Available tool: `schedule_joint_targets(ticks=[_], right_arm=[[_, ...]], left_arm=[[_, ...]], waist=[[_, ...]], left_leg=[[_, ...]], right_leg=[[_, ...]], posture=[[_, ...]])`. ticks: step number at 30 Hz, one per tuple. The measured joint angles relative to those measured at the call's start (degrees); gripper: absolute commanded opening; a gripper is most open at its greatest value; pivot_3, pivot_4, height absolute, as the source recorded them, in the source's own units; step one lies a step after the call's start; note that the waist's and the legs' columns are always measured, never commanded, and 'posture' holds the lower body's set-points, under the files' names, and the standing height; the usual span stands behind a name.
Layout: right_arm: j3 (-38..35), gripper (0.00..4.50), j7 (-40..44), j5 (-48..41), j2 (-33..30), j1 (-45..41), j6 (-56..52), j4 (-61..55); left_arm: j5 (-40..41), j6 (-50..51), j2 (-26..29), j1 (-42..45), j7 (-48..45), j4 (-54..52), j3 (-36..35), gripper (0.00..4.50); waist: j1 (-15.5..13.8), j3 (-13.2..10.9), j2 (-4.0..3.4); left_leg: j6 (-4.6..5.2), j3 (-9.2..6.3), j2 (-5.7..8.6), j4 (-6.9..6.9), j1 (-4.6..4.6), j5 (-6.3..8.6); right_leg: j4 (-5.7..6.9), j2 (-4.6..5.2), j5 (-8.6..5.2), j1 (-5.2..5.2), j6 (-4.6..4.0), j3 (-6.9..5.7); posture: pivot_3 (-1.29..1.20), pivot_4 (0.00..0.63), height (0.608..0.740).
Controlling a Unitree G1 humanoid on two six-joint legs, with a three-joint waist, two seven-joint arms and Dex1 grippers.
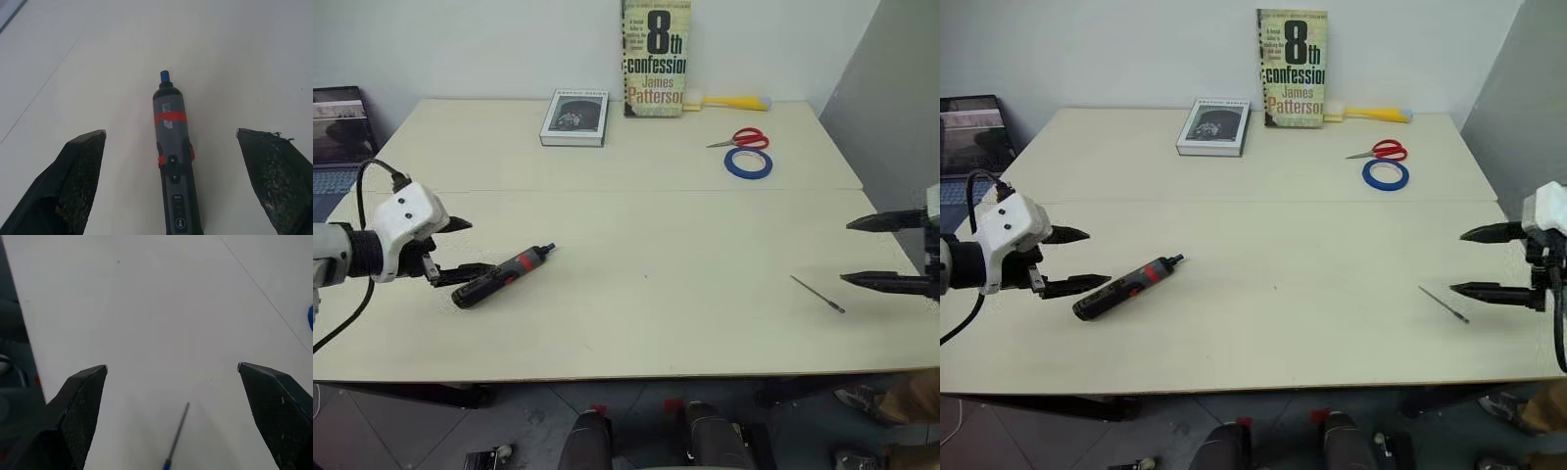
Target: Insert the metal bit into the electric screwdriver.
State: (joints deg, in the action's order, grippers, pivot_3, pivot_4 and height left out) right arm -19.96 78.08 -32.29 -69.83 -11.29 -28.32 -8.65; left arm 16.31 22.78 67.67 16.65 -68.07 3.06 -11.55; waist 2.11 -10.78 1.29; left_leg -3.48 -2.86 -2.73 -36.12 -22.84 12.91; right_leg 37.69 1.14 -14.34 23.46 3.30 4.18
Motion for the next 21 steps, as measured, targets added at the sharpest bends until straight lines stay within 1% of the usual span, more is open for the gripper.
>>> schedule_joint_targets(ticks=[4, 7, 10, 15, 19, 21], right_arm=[[-1.06, 4.5, -3.87, -4.87, 2.88, 1.75, -5.84, -8.48], [-1.17, 4.5, -9.59, -7.11, 7.46, 1.62, -7.88, -15.14], [2.4, 4.5, -14.39, -11.23, 12.39, 1.44, -10.46, -23.02], [9.28, 4.5, -21.04, -11.91, 16.76, -0.47, -12.92, -28.59], [13.46, 4.5, -24.08, -11.81, 18.26, -2.56, -14.36, -30.51], [16.48, 4.5, -25.55, -11.45, 18.97, -4.62, -15.05, -30.69]], left_arm=[[-2.08, -1.87, -0.03, 5.35, -0.42, 4.42, 2.88, 4.46], [-6.04, -3.04, -0.64, 13.08, -2.15, 10.37, 9.26, 4.46], [-9.62, -1.0, -2.53, 21.41, -5.21, 14.9, 15.75, 4.46], [-15.29, -0.48, -5.96, 29.23, -9.87, 23.53, 24.01, 4.46], [-17.9, -0.29, -8.01, 33.92, -12.18, 29.3, 26.54, 4.46], [-20.09, 1.2, -10.76, 38.35, -12.72, 33.9, 28.23, 4.46]], waist=[[-0.22, 0.01, -0.01], [-0.27, 0.05, 0.09], [-0.32, 0.05, 0.09], [-0.23, 0.06, 0.16], [-0.17, 0.06, 0.16], [-0.22, 0.06, 0.16]], left_leg=[[0.0, -0.03, 0.0, -0.03, 0.02, -0.01], [0.01, -0.12, -0.01, -0.07, 0.0, -0.03], [0.02, -0.15, 0.02, -0.16, -0.06, -0.04], [0.03, -0.17, 0.02, -0.21, -0.11, -0.04], [0.03, -0.2, 0.01, -0.21, -0.13, -0.04], [0.04, -0.23, 0.02, -0.21, -0.12, -0.05]], right_leg=[[0.1, -0.03, -0.01, 0.03, -0.01, 0.0], [0.18, -0.1, -0.02, 0.03, -0.04, -0.04], [0.21, -0.1, 0.0, 0.0, 0.0, -0.01], [0.25, -0.11, 0.04, 0.05, 0.07, -0.02], [0.31, -0.12, 0.04, 0.09, 0.07, -0.04], [0.32, -0.13, 0.04, 0.08, 0.07, -0.06]], posture=[[0.0, 0.15, 0.74], [0.0, 0.15, 0.74], [0.0, 0.15, 0.74], [0.0, 0.15, 0.74], [0.0, 0.15, 0.74], [0.0, 0.15, 0.74]])
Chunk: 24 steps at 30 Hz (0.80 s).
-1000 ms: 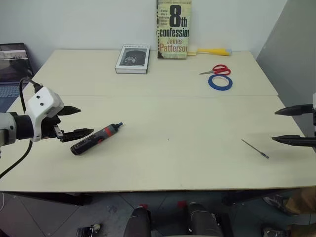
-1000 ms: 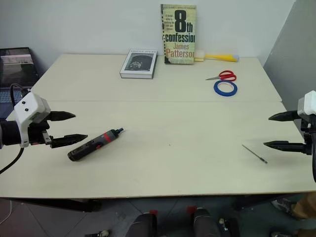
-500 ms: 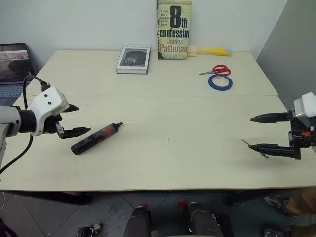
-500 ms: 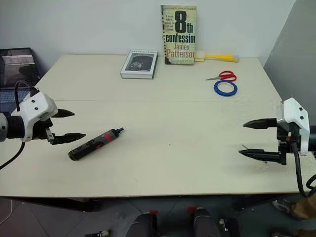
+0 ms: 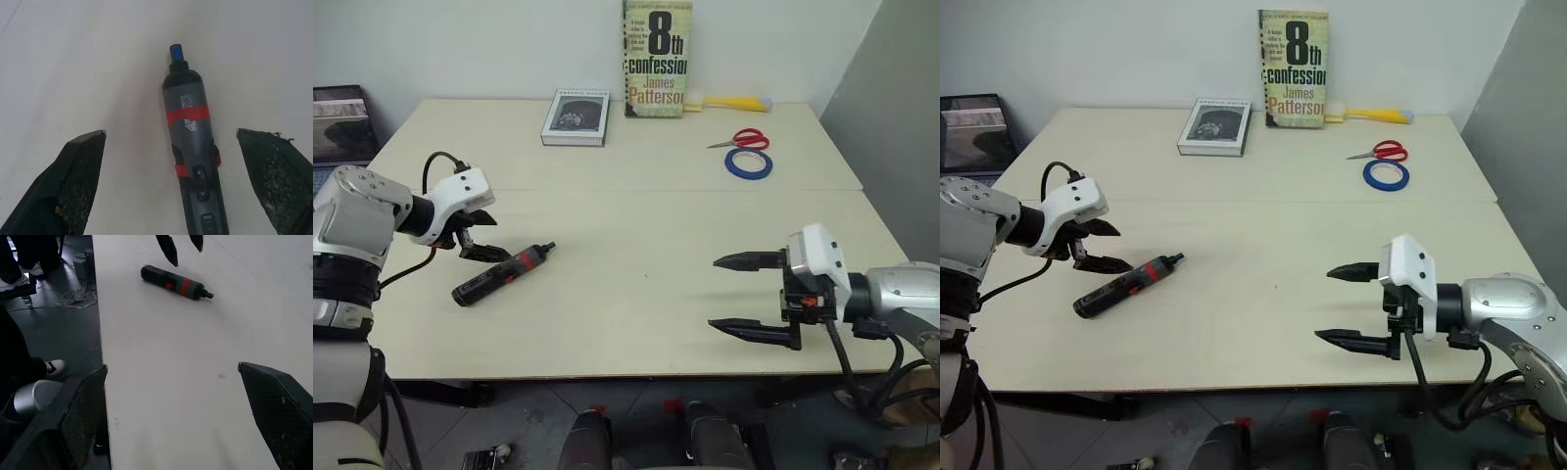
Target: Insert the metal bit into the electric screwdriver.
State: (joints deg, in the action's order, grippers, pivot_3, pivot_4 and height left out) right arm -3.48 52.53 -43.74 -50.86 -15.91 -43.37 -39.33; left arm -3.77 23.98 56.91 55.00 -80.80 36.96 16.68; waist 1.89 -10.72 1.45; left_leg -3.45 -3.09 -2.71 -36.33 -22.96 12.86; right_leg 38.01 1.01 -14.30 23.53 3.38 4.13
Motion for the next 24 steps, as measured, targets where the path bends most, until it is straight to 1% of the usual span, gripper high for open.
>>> schedule_joint_targets(ticks=[2, 4, 9, 14, 24], right_arm=[[3.61, 4.5, -0.72, 1.2, 1.09, -2.22, -0.18, -0.01], [5.3, 4.5, -1.47, 1.98, 2.1, -3.12, -0.31, -0.01], [8.53, 4.5, -3.22, 3.81, 4.6, -5.32, -0.63, 0.39], [12.24, 4.5, -4.53, 6.69, 7.27, -5.88, 0.44, 0.83], [14.15, 4.5, -6.56, 8.88, 9.96, -4.63, 1.49, -0.53]], left_arm=[[-1.42, 2.43, -3.76, 3.63, -0.03, 3.66, 1.58, 4.46], [-2.2, 3.39, -5.26, 4.48, -0.36, 5.53, 2.25, 4.46], [-4.76, 3.85, -6.14, 4.63, -2.83, 7.98, 4.62, 4.46], [-7.41, 1.59, -6.8, 5.8, -3.85, 9.8, 6.46, 4.46], [-11.17, 0.33, -9.97, 7.75, -4.95, 15.77, 7.81, 4.46]], waist=[[-0.24, 0.0, 0.01], [-0.05, 0.0, 0.02], [0.61, -0.03, 0.05], [0.56, -0.03, 0.06], [0.49, -0.03, 0.07]], left_leg=[[0.02, -0.06, 0.01, -0.06, -0.03, -0.01], [0.01, -0.04, 0.01, -0.08, -0.06, -0.01], [0.02, -0.08, -0.01, 0.0, -0.06, 0.0], [0.02, -0.15, -0.01, 0.01, -0.07, 0.0], [0.02, -0.17, -0.01, 0.0, -0.07, 0.0]], right_leg=[[-0.01, 0.0, -0.04, -0.03, -0.07, -0.02], [-0.04, 0.0, -0.04, -0.02, -0.06, 0.01], [0.04, -0.03, 0.0, 0.05, 0.01, -0.03], [0.06, -0.05, -0.02, 0.05, 0.02, -0.06], [0.06, -0.05, -0.01, 0.03, 0.03, -0.07]], posture=[[0.0, 0.15, 0.74], [0.0, 0.15, 0.74], [0.0, 0.15, 0.74], [0.0, 0.15, 0.74], [0.0, 0.15, 0.74]])
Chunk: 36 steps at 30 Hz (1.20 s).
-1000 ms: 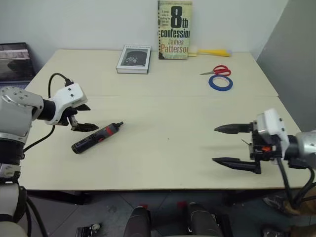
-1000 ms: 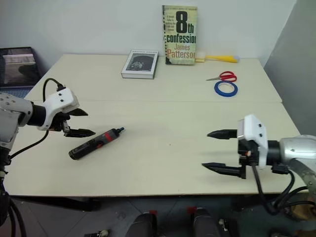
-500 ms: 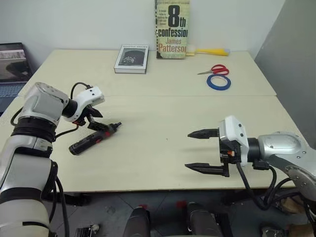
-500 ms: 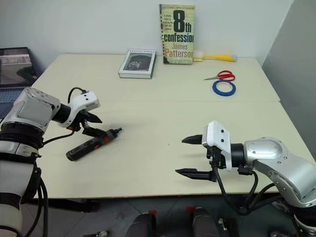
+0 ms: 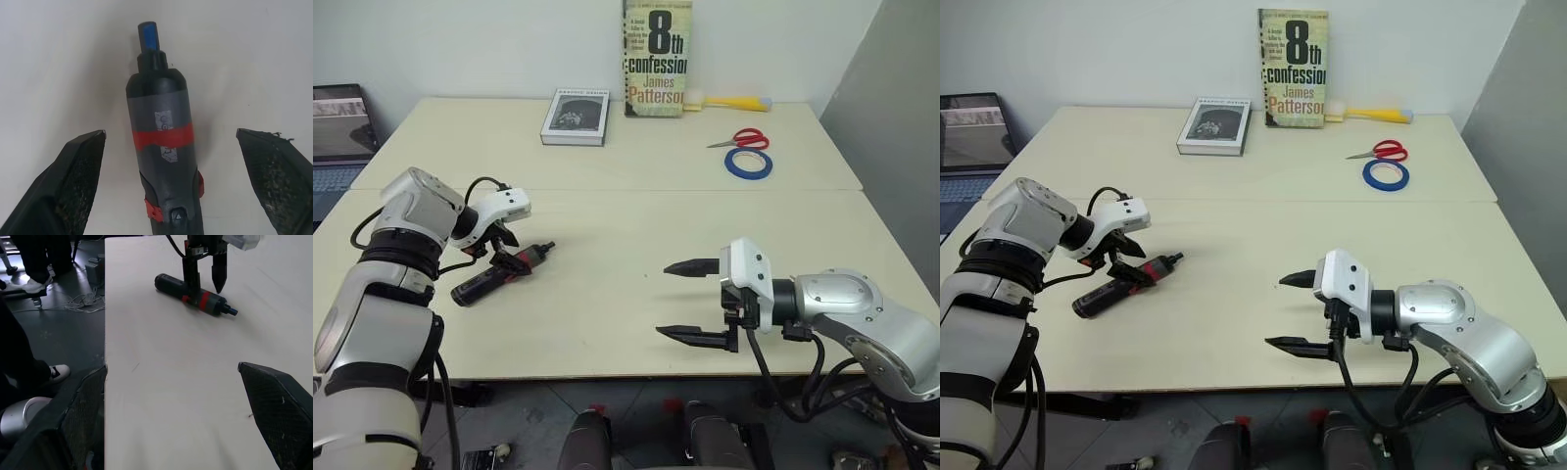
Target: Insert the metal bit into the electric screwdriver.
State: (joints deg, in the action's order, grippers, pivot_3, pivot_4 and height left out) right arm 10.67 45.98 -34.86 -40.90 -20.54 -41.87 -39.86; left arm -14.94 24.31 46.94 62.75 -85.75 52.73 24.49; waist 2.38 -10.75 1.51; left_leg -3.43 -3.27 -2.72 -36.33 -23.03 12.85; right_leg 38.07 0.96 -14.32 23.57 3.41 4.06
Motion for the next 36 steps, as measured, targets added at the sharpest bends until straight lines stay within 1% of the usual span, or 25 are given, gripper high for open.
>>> schedule_joint_targets(ticks=[8, 15, 18, 20, 25, 26, 29, 31, 36], right_arm=[[0.19, 4.5, -0.95, 0.38, 0.87, 1.83, 0.18, -0.63], [0.14, 4.5, -1.0, 0.53, 0.57, 3.26, 0.38, -1.15], [0.11, 4.5, -1.02, 0.52, 0.54, 3.41, 0.38, -1.43], [0.09, 4.5, -1.03, 0.5, 0.54, 3.62, 0.38, -1.53], [-0.2, 4.5, -1.07, 0.4, 0.51, 3.79, 0.38, -1.74], [-0.3, 4.5, -1.08, 0.4, 0.5, 3.84, 0.38, -1.74], [-0.37, 4.5, -1.09, 0.37, 0.46, 4.13, 0.38, -1.8], [-0.39, 4.5, -1.07, 0.32, 0.26, 4.24, 0.35, -2.01], [-0.6, 4.5, -1.02, 0.04, -0.56, 4.55, 0.28, -2.57]], left_arm=[[-1.88, -0.23, -4.07, 1.92, 0.53, 6.16, 0.09, 4.46], [-3.86, -2.92, -6.15, 5.44, 2.8, 12.06, 0.09, 4.46], [-4.69, -3.99, -6.65, 5.46, 2.83, 13.43, 0.22, 4.02], [-5.18, -4.81, -6.67, 5.43, 2.55, 13.64, 0.5, 3.65], [-5.95, -6.02, -6.54, 4.98, 2.25, 13.49, 0.91, 2.57], [-5.95, -6.02, -6.43, 4.85, 2.34, 13.4, 0.9, 2.43], [-5.88, -5.66, -6.38, 4.45, 2.87, 13.27, 0.16, 1.8], [-5.68, -5.12, -6.46, 4.31, 3.35, 13.27, -0.3, 1.7], [-5.48, -4.68, -6.65, 3.77, 3.98, 12.94, -1.38, 1.7]], waist=[[-0.04, 0.0, 0.01], [-0.05, -0.01, 0.02], [-0.04, -0.01, 0.03], [-0.04, -0.01, 0.03], [-0.03, -0.01, 0.03], [-0.03, -0.01, 0.03], [-0.02, -0.01, 0.03], [-0.03, -0.01, 0.03], [-0.02, 0.0, 0.02]], left_leg=[[0.0, -0.01, 0.0, 0.0, 0.0, 0.0], [0.0, -0.02, 0.01, 0.0, 0.0, 0.0], [0.0, -0.02, 0.01, 0.0, 0.0, 0.0], [0.0, -0.02, 0.01, 0.0, 0.0, 0.0], [0.0, -0.02, 0.01, 0.0, 0.02, 0.0], [0.0, -0.02, 0.01, 0.0, 0.03, 0.0], [0.0, -0.02, 0.01, 0.0, 0.04, 0.0], [0.0, -0.02, 0.01, 0.0, 0.06, 0.0], [0.01, -0.02, 0.01, -0.02, 0.13, -0.01]], right_leg=[[0.01, 0.0, 0.0, -0.01, 0.01, 0.0], [-0.02, -0.01, 0.0, -0.02, 0.01, 0.0], [0.0, -0.01, 0.01, -0.02, 0.01, 0.0], [0.0, -0.01, 0.01, -0.02, 0.01, 0.0], [0.0, -0.01, 0.01, -0.04, 0.01, 0.0], [0.0, -0.01, 0.01, -0.04, 0.01, 0.0], [0.0, -0.01, 0.0, -0.05, 0.01, 0.01], [0.01, -0.01, 0.0, -0.07, 0.01, 0.0], [0.02, -0.01, 0.02, -0.15, 0.03, 0.01]], posture=[[0.0, 0.15, 0.74], [0.0, 0.15, 0.74], [0.0, 0.15, 0.74], [0.0, 0.15, 0.74], [0.0, 0.15, 0.74], [0.0, 0.15, 0.74], [0.0, 0.15, 0.74], [0.0, 0.15, 0.74], [0.0, 0.15, 0.74]])
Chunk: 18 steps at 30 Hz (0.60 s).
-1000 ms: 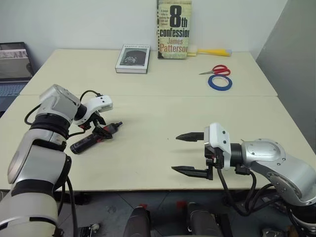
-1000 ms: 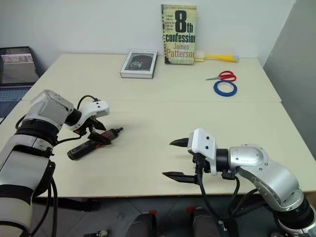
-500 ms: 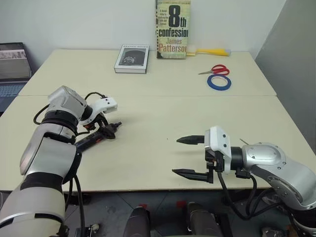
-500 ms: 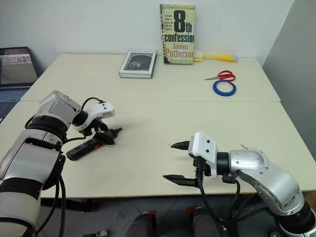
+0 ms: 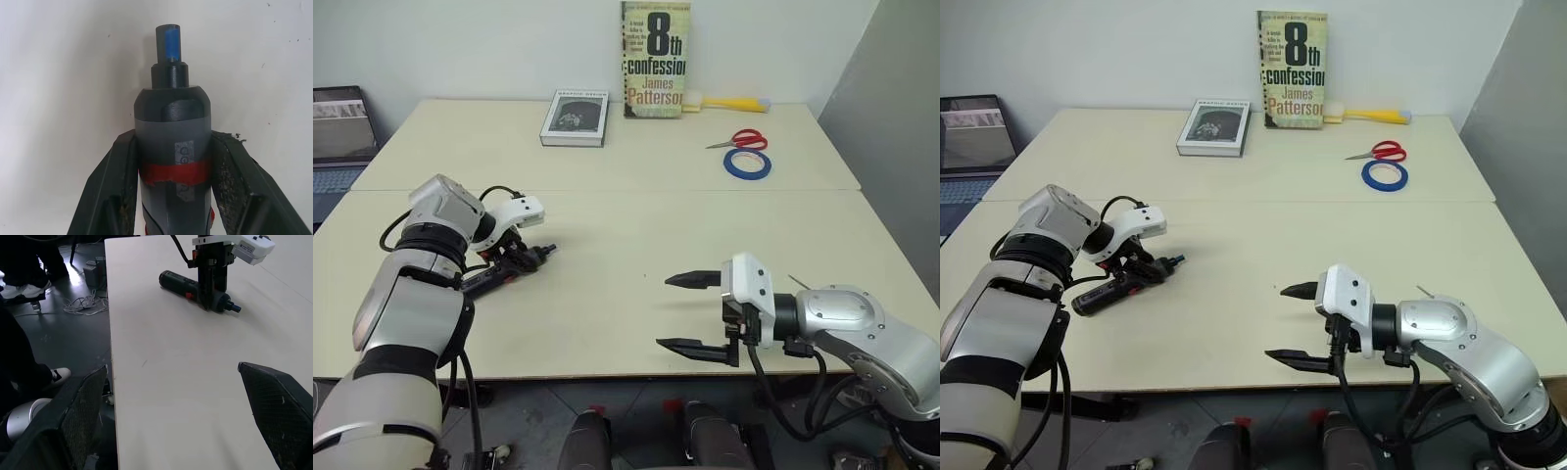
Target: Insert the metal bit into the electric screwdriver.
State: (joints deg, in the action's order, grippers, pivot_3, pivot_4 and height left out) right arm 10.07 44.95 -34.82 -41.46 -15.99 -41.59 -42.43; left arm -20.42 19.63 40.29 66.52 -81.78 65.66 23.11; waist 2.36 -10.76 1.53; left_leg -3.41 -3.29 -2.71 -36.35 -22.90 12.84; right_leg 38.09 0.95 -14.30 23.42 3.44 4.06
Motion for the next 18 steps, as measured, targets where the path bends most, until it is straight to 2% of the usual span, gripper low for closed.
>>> schedule_joint_targets(ticks=[4, 8, 12, 18], right_arm=[[-0.24, 4.5, -0.02, -0.25, -0.48, 0.62, -0.16, -0.2], [-1.23, 4.5, -0.25, -0.48, -0.88, 1.56, -0.39, -0.72], [-2.09, 4.5, -0.44, -0.76, -0.92, 2.03, -0.41, -1.45], [-2.09, 4.5, -0.04, -0.63, -1.02, 2.11, -0.32, -1.49]], left_arm=[[0.89, 0.5, -0.01, -0.77, 0.49, -1.2, -1.67, 1.7], [6.4, 2.99, 0.29, -3.16, 0.9, -7.07, -7.49, 1.69], [13.41, 8.73, 1.4, -7.62, 0.13, -23.93, -13.79, 1.69], [20.43, 16.68, 1.54, -14.83, 3.31, -42.89, -18.3, 1.69]], waist=[[-0.04, 0.0, 0.0], [-0.69, -0.07, 0.12], [-0.57, -0.12, 0.2], [-0.29, -0.12, 0.2]], left_leg=[[0.0, 0.0, 0.01, -0.02, -0.02, 0.0], [0.0, -0.1, 0.0, -0.04, -0.15, -0.01], [0.0, -0.09, 0.0, -0.04, -0.18, 0.0], [0.0, -0.08, -0.01, -0.02, -0.07, 0.0]], right_leg=[[-0.01, 0.0, 0.01, -0.01, 0.02, 0.01], [-0.04, 0.01, 0.02, 0.04, 0.03, -0.08], [-0.09, 0.02, 0.02, 0.04, 0.02, -0.07], [0.02, 0.0, 0.0, 0.04, 0.01, -0.04]], posture=[[0.0, 0.15, 0.74], [0.0, 0.15, 0.74], [0.0, 0.15, 0.74], [0.0, 0.15, 0.74]])
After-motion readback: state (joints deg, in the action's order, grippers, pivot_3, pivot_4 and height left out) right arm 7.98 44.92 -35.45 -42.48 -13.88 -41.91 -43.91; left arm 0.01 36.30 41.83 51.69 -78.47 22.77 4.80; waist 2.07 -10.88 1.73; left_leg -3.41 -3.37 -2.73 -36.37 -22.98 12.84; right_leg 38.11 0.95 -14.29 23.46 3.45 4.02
